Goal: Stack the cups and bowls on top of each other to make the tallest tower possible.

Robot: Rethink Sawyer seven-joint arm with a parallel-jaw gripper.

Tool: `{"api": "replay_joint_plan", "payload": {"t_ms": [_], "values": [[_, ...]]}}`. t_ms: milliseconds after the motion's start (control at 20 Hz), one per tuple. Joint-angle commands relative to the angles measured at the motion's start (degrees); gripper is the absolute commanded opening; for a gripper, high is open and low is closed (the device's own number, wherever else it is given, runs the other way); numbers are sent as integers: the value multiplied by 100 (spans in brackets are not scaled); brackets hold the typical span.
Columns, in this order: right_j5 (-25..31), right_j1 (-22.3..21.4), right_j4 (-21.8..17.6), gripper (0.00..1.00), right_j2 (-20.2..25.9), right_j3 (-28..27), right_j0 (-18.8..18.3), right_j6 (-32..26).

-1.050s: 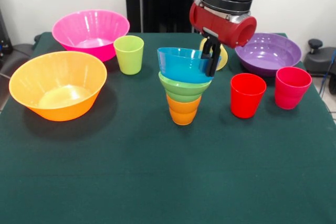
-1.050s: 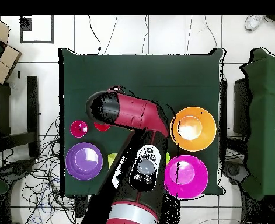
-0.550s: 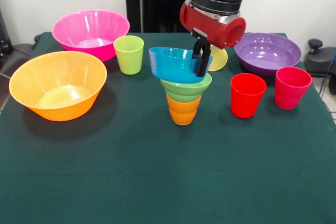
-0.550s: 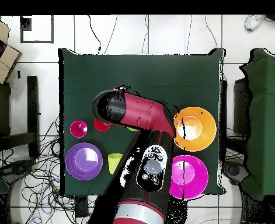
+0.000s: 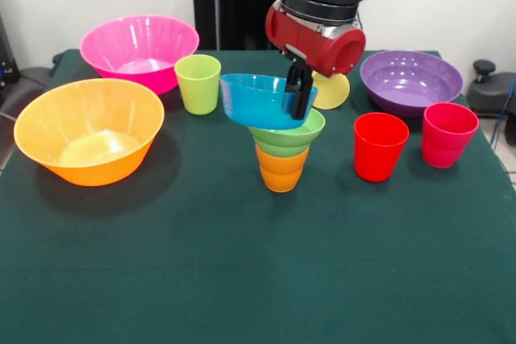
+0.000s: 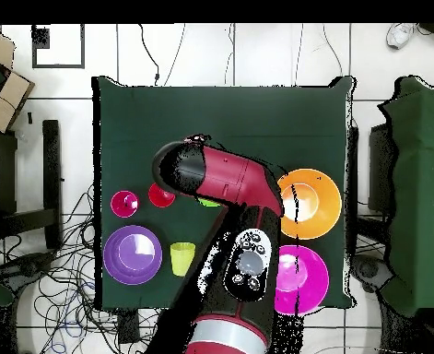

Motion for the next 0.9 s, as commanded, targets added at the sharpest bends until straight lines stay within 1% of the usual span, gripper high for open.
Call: {"api": "replay_joint_plan", "payload": {"t_ms": [50,900], "values": [[481,195,41,0,732,402,-34,324],[569,173,248,0,873,513,-97,396]]}}
